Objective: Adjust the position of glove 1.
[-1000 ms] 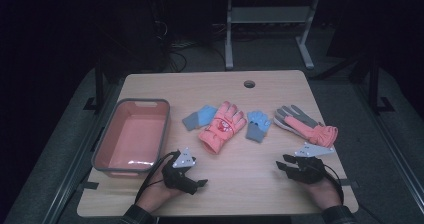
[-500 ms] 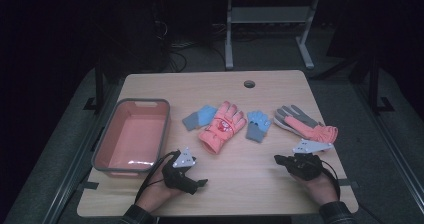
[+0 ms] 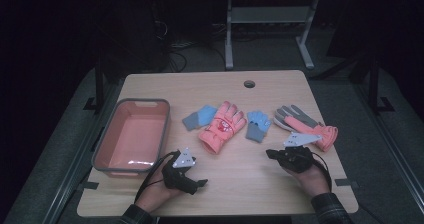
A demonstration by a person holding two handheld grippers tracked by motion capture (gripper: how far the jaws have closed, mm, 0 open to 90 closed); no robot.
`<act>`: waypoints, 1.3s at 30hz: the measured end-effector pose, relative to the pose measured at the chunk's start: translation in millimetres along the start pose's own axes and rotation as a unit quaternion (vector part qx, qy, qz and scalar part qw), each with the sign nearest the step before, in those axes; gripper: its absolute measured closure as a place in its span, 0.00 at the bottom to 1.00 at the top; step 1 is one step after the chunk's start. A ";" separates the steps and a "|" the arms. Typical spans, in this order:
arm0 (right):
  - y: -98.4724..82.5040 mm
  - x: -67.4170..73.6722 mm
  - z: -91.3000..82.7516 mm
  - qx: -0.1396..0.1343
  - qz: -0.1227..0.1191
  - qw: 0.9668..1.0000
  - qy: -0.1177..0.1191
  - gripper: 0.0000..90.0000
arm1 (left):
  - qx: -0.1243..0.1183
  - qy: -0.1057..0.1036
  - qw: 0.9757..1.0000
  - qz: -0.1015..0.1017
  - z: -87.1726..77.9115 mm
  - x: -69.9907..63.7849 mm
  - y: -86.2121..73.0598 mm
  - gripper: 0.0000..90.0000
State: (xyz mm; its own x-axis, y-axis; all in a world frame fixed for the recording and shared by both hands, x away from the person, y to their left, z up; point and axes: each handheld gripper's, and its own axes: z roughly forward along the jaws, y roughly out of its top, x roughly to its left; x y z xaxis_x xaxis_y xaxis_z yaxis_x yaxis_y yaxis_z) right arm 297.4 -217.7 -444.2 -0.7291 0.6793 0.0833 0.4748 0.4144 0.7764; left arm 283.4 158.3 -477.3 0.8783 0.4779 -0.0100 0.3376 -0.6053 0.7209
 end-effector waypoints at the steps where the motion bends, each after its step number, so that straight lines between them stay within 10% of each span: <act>1: 0.0 0.0 0.0 0.000 0.000 1.000 0.000 1.00 | 0.000 0.000 1.000 0.000 0.0 0.0 0.0 0.14; 39: 46.1 -55.7 76.8 0.023 0.012 0.999 -0.024 1.00 | 0.003 -0.007 1.000 0.009 1.2 2.7 1.5 0.14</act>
State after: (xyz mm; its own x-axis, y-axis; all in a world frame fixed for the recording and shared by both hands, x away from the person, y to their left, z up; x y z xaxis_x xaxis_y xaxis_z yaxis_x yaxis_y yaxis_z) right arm 397.7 -189.9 -461.0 -0.6931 0.7174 0.0707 0.5150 0.4242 0.7449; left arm 286.6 157.9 -477.1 0.8886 0.4586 -0.0065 0.3238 -0.6175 0.7168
